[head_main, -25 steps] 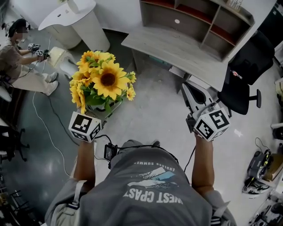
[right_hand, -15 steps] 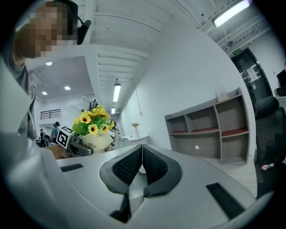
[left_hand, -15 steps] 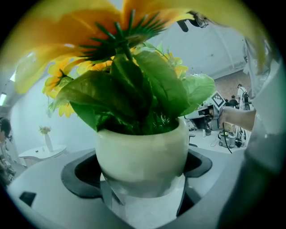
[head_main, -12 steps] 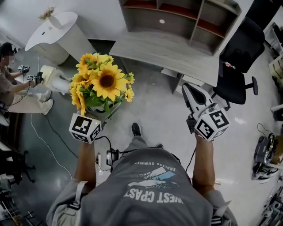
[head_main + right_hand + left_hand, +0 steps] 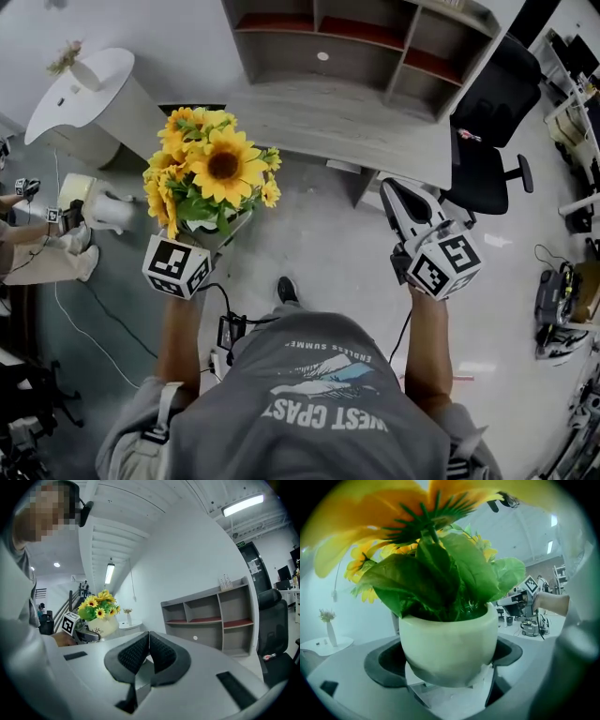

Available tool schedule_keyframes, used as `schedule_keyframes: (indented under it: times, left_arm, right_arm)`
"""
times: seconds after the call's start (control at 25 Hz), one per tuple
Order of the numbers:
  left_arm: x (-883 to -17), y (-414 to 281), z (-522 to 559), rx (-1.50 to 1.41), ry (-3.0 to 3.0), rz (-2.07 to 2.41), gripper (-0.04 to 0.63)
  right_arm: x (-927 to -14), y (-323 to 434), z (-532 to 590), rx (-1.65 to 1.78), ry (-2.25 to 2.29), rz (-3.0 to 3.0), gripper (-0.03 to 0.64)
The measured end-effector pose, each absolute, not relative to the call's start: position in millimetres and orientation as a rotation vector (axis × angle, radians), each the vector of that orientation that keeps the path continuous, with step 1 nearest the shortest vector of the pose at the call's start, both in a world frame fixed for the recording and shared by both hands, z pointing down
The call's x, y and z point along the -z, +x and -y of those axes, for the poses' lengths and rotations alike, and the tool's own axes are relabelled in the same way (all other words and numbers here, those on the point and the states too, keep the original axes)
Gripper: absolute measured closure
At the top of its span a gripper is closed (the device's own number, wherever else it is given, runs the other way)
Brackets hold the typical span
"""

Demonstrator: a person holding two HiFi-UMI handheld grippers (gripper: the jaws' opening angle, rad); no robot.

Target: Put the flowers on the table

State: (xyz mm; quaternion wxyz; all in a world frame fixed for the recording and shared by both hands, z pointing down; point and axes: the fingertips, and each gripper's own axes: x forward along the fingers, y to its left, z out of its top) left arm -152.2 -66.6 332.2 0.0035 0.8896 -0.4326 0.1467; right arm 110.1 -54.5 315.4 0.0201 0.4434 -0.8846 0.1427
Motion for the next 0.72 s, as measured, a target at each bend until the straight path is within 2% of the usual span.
schedule_keyframes:
  times: [0.72]
  left_arm:
    - [-354, -159, 87, -0.416, 2.885, 1.259, 0.043]
  right_arm:
    - [-336, 104, 43, -0.396, 1.511, 2.684, 0.589]
